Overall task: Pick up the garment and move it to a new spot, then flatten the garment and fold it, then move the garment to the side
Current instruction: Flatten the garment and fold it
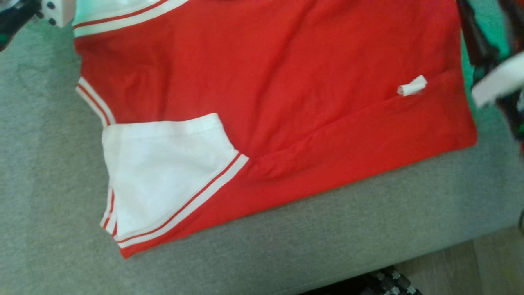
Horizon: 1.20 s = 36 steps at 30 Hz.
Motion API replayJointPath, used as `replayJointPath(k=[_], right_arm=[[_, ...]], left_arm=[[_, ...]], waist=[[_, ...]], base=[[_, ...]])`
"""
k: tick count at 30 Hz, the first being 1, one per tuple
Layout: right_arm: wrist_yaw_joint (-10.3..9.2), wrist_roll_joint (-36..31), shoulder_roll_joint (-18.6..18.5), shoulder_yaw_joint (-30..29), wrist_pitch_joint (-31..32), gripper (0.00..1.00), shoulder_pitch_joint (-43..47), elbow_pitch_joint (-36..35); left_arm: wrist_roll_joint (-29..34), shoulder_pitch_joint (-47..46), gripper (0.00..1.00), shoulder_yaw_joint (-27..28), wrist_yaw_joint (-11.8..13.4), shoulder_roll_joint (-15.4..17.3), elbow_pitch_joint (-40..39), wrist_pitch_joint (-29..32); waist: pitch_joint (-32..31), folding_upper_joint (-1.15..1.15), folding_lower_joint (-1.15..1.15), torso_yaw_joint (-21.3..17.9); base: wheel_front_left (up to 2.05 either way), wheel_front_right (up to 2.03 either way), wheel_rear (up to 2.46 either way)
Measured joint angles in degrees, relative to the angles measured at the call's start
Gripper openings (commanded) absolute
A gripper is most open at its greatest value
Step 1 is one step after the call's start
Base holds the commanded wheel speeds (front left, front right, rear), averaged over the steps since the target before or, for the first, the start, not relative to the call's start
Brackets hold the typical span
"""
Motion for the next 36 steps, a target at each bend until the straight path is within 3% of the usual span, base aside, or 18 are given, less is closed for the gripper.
replayJointPath(k=[10,17,18,20,22,24,25,31,36], right_arm=[[0.0,-2.72,-2.93,9.95,7.44,1.0,-15.8,14.17],[0.0,-3.01,-4.79,16.51,9.11,1.0,-21.97,18.44],[0.0,-2.7,-5.03,17.31,9.39,0.97,-22.36,18.68],[0.0,-1.7,-5.47,18.72,9.57,0.58,-22.96,19.04],[0.0,-0.4,-5.56,20.27,10.43,0.42,-23.64,19.24],[0.0,0.7,-5.6,21.67,10.56,0.09,-23.88,19.24],[0.0,1.21,-5.7,22.29,10.55,0.0,-23.94,19.2],[0.0,2.68,-6.56,24.12,9.14,0.0,-24.64,19.58],[0.0,3.86,-6.47,22.46,1.53,0.0,-25.37,21.65]], left_arm=[[-2.49,-4.22,0.0,-5.47,0.0,-0.37,-0.47,-3.21],[-4.02,-5.6,0.0,-8.68,0.0,-0.47,-0.25,-4.78],[-4.14,-5.73,0.0,-9.18,0.0,-0.52,-0.13,-5.23],[-4.87,-5.83,0.0,-9.81,0.0,-0.53,0.13,-5.73],[-5.46,-6.06,0.0,-10.71,0.0,-0.52,0.51,-6.05],[-5.93,-6.35,0.0,-11.34,0.0,-0.48,0.81,-6.27],[-6.04,-6.41,0.0,-11.55,0.0,-0.49,0.9,-6.53],[-6.49,-6.64,0.0,-13.07,0.0,-0.47,1.47,-8.49],[-3.45,-8.96,0.0,-14.15,-0.01,-0.46,2.52,-14.85]], waist=[[1.27,0.0,0.0,3.45],[1.7,0.0,0.0,4.81],[1.69,0.0,0.0,4.92],[1.6,0.0,0.0,5.03],[1.42,0.0,0.0,5.07],[1.26,0.0,0.0,5.03],[1.2,0.0,0.0,5.02],[0.8,0.0,0.0,5.03],[0.35,0.0,0.0,5.12]], base=[[0.0,0.0,0.0],[0.0,0.0,0.0],[0.0,0.0,0.0],[0.0,0.0,0.0],[0.0,0.0,0.0],[0.0,0.0,0.0],[0.0,0.0,0.0],[0.0,0.0,0.0],[0.0,0.0,0.0]])
